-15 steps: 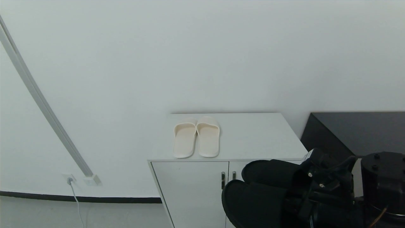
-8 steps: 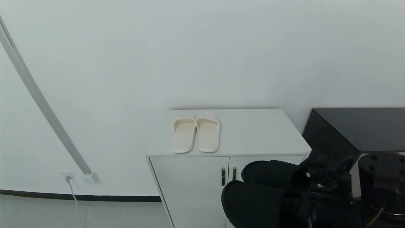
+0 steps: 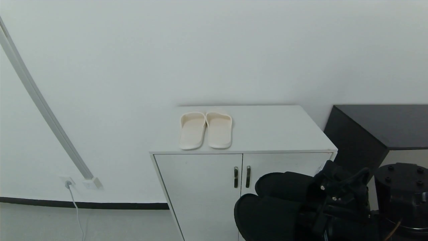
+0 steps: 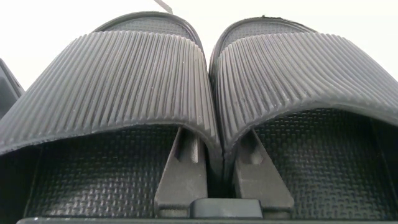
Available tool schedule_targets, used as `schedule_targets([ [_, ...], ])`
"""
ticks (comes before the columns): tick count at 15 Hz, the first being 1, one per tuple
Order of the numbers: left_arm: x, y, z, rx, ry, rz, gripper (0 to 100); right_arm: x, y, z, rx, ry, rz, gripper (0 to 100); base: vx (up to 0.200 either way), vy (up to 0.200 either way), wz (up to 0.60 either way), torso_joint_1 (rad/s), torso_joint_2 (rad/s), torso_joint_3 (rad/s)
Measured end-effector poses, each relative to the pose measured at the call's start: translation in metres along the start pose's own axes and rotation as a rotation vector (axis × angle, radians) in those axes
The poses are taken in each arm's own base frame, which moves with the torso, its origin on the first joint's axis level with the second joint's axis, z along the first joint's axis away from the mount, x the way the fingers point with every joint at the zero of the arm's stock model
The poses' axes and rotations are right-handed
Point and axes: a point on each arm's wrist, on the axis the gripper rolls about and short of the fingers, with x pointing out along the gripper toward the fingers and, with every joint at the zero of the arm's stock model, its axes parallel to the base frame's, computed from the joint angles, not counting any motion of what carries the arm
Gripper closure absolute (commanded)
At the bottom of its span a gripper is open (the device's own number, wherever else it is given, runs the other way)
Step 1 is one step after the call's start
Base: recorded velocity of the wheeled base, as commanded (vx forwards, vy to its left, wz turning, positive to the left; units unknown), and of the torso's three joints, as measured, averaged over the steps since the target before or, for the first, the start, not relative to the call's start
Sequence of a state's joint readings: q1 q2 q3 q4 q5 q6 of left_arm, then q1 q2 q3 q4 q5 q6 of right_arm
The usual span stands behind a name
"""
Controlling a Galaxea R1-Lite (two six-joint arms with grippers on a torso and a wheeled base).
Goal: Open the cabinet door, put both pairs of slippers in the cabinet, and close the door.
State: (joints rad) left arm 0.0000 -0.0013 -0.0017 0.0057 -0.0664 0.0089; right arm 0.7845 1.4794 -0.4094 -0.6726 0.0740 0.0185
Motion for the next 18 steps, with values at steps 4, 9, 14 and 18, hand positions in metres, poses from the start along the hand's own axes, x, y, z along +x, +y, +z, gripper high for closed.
schedule_targets([
  [4,0.0,0.0,0.0,0.0,0.0,0.0,0,-0.0003,0.0007,-0.0016,-0.001,0.005,0.003,100,0.0,0.0,0.0,-0.226,0.55,0.321],
  [9,0.0,0.0,0.0,0.0,0.0,0.0,0,-0.0007,0.0007,-0.0041,-0.001,0.014,0.003,100,0.0,0.0,0.0,-0.203,0.52,0.316],
  [14,0.0,0.0,-0.0001,-0.001,0.0,0.0,0,-0.0011,0.0007,-0.0059,0.0,0.02,0.002,100,0.0,0.0,0.0,-0.173,0.49,0.32],
  [18,0.0,0.0,0.0,0.001,0.0,0.0,0,-0.0015,0.0007,-0.0063,-0.001,0.021,0.001,100,0.0,0.0,0.0,-0.137,0.47,0.328],
])
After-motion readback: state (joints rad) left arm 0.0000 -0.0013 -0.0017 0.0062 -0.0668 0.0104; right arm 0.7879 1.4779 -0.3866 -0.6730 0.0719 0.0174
